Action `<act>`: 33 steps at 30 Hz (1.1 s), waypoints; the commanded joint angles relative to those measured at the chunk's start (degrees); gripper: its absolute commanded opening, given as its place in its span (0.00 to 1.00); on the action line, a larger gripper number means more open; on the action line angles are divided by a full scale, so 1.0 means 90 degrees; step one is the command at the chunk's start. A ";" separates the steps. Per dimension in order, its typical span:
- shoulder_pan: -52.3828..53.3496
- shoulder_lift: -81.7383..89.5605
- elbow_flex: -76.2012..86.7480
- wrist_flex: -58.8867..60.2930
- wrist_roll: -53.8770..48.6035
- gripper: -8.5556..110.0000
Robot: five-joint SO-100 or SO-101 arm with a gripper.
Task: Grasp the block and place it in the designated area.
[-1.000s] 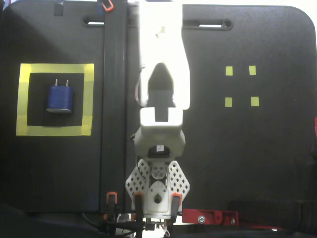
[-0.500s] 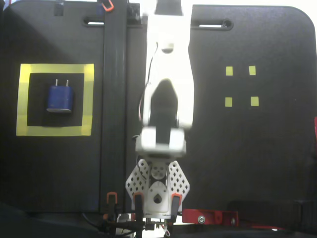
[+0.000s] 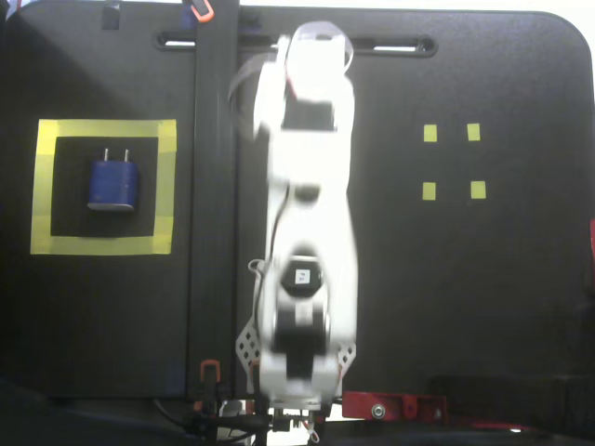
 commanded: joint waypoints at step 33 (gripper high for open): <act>0.0078 0.5986 0.5879 -0.2246 -0.0186 0.07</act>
